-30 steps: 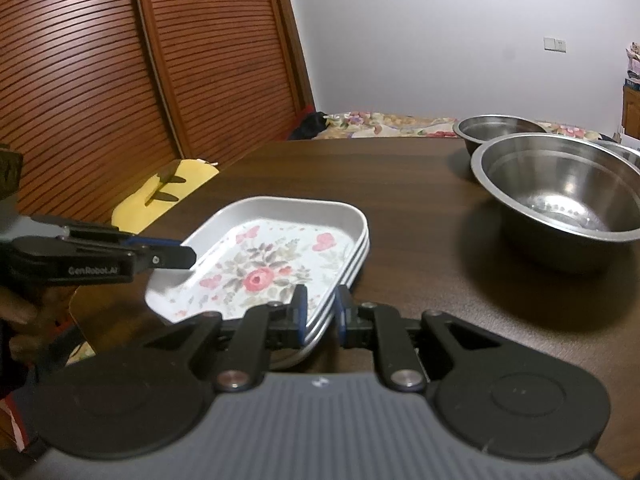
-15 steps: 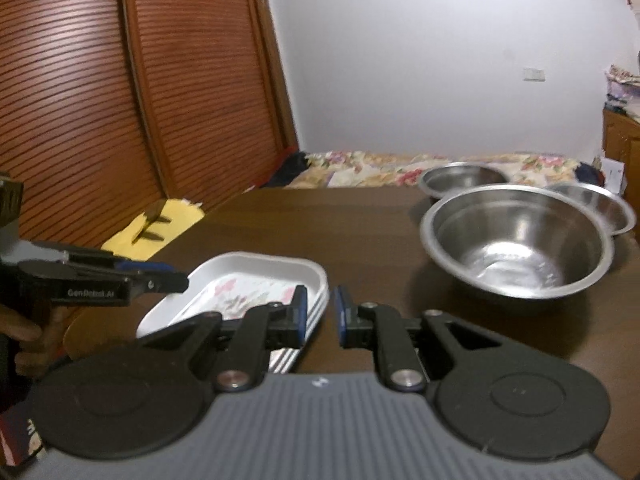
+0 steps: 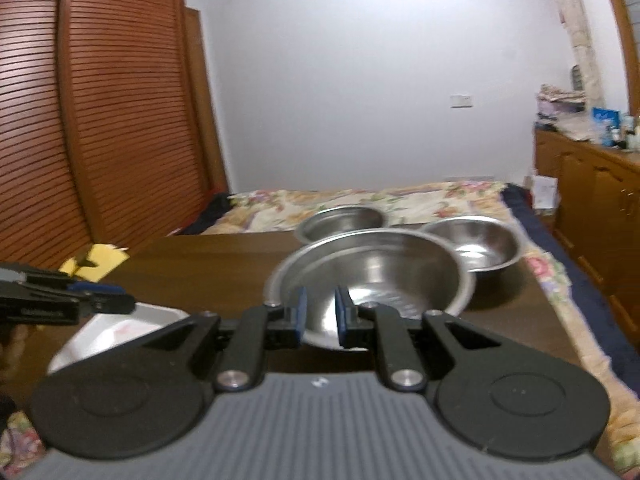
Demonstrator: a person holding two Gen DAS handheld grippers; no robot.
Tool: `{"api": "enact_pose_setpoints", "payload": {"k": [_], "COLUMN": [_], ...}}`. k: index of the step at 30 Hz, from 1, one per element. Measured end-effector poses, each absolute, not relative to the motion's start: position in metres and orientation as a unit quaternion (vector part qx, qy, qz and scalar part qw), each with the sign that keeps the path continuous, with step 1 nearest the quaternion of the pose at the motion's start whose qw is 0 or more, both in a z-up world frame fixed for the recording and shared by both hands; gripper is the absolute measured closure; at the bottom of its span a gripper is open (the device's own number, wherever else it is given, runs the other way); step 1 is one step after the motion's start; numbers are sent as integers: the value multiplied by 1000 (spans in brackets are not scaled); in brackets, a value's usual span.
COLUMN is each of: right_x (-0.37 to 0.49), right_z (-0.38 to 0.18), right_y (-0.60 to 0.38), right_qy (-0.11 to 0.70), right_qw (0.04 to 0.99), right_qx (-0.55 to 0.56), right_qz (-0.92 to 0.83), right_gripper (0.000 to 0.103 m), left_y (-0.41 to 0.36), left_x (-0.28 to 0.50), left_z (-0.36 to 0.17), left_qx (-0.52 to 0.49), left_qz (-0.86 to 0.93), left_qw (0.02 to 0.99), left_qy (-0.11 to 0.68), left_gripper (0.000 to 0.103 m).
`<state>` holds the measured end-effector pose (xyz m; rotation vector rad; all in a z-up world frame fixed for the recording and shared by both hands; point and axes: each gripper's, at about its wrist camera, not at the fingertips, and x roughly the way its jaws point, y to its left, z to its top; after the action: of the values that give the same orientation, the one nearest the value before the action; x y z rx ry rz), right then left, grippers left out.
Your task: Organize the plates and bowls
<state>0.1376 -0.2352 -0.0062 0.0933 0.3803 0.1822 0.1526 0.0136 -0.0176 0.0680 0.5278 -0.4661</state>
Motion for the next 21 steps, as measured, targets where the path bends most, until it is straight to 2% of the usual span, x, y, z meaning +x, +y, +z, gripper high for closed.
{"api": "enact_pose_setpoints", "payload": {"k": [1,2,21], "right_x": [139,140,183], "right_z": [-8,-9,-44], "right_y": [-238,-242,-288], "right_qy": [185,180,182], "right_qw": [979,980,977], "right_qx": [43,43,106], "right_qz": [80,72,25], "right_gripper": [66,57,57], "left_y": [10,6,-48], "left_x": [156,158,188], "left_z": [-18,-18,-25], "left_qx": [32,30,11], "left_qz": [-230,-232,-245], "left_qw": [938,938,933], "left_qy": [257,256,262], "left_gripper": [65,64,64]}}
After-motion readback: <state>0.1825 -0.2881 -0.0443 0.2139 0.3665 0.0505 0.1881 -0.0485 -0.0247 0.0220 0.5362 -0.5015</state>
